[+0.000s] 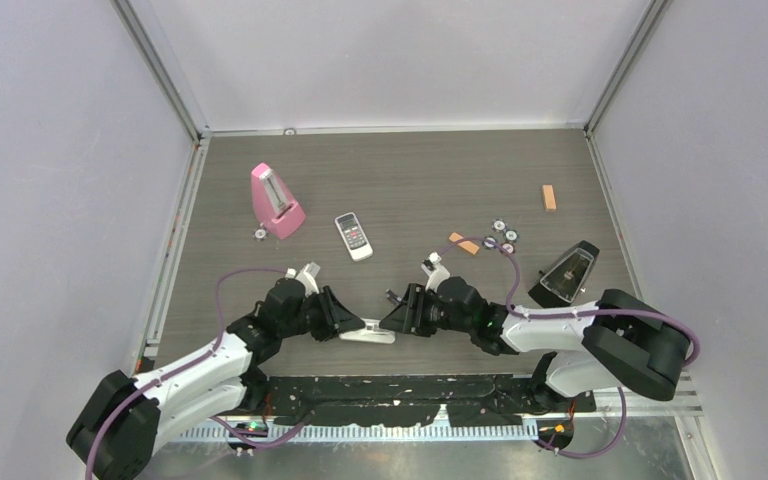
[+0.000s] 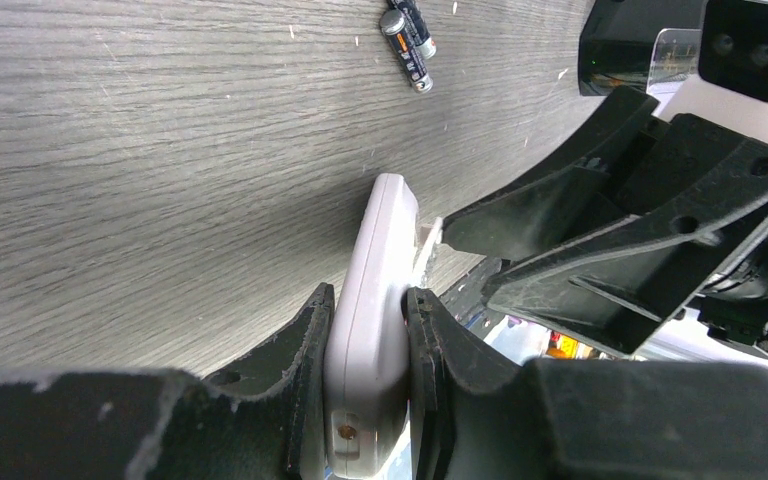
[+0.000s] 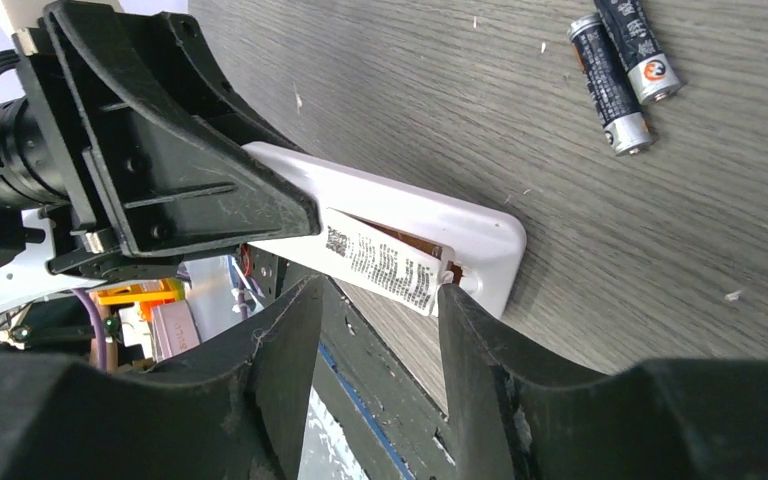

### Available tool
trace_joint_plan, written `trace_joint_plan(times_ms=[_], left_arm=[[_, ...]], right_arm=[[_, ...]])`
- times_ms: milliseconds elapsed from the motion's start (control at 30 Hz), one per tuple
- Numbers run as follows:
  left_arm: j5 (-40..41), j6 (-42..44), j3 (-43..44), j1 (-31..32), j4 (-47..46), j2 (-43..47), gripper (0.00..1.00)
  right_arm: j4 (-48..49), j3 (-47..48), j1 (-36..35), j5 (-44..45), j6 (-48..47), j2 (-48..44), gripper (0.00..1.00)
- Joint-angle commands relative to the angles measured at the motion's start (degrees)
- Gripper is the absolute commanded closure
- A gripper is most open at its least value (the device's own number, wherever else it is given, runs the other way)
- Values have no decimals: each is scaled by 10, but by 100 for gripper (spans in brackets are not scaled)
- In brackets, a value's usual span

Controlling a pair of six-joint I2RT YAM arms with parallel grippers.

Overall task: Load the batteries into the remote control
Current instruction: Remove the battery cover from the remote control.

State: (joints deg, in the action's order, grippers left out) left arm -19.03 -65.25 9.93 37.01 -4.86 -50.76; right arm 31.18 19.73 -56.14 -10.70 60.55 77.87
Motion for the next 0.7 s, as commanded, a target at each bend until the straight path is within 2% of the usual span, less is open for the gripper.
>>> trace_joint_plan(times_ms=[0, 167, 267, 467, 667], left_arm=[[50, 42, 0, 8, 98, -11, 100], [54, 46, 4, 7, 105, -8, 100], [60, 50, 6, 8, 117, -1, 100], [76, 59, 19, 7, 152, 12, 100], [89, 67, 38, 7, 178, 12, 100]], right_arm=[[84, 45, -14, -23, 5, -50, 50], [75, 47, -12, -13, 1, -62, 50], [14, 55, -8, 10, -15, -74, 48], [-154, 88, -4, 129, -71, -114, 44], [-247, 103, 1, 239, -90, -135, 41]])
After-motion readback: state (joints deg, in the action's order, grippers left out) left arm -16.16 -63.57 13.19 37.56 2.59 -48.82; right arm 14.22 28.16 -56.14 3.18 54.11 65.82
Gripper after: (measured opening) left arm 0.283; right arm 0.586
